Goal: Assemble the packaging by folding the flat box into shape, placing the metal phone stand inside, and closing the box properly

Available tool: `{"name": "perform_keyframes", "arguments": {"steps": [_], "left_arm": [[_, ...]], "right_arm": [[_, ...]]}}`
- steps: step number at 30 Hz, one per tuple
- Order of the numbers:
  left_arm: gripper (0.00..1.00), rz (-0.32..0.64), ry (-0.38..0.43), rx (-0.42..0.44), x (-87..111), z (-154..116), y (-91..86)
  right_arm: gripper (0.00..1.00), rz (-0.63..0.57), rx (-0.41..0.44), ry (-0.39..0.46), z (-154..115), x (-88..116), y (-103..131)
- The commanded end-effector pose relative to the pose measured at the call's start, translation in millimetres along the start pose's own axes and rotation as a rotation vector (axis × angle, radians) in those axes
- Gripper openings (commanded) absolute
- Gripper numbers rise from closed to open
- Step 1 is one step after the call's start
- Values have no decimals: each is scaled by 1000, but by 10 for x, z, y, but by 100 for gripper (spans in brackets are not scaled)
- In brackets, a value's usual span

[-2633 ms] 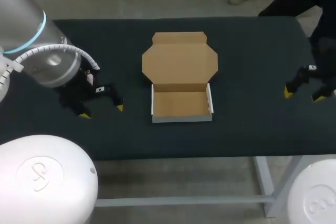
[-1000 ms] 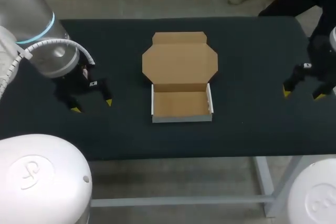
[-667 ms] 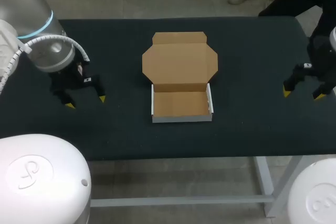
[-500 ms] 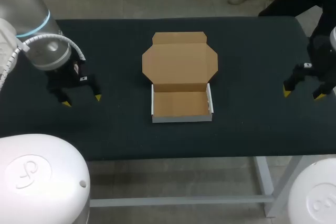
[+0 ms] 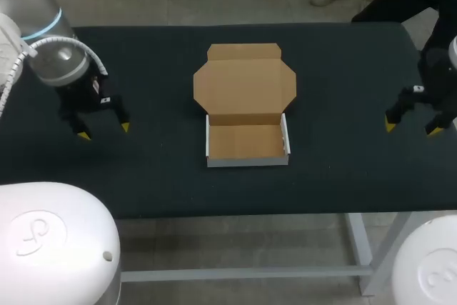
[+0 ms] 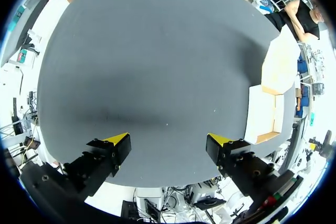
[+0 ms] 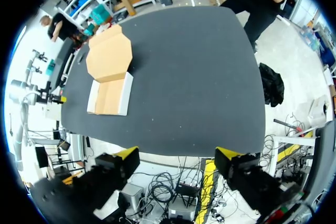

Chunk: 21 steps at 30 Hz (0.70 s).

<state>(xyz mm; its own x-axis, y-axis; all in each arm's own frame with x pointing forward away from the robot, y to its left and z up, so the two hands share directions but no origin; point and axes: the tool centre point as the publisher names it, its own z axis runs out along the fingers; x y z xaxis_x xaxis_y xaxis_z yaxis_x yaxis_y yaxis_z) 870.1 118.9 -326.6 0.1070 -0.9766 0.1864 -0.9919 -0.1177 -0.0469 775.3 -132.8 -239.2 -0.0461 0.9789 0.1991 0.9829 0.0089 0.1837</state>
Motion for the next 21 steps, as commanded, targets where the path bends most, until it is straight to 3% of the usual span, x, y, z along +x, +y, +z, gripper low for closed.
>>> {"name": "perform_keyframes", "arguments": {"steps": [1,17,21], "left_arm": [[100,0,-7,-12,12,-7,-22],[100,0,-7,-12,12,-7,-22],[100,-17,-24,-16,19,130,-88]], "right_arm": [[100,1,3,-2,-19,8,-5],[100,1,3,-2,-19,8,-5],[100,1,3,-2,-19,8,-5]]}}
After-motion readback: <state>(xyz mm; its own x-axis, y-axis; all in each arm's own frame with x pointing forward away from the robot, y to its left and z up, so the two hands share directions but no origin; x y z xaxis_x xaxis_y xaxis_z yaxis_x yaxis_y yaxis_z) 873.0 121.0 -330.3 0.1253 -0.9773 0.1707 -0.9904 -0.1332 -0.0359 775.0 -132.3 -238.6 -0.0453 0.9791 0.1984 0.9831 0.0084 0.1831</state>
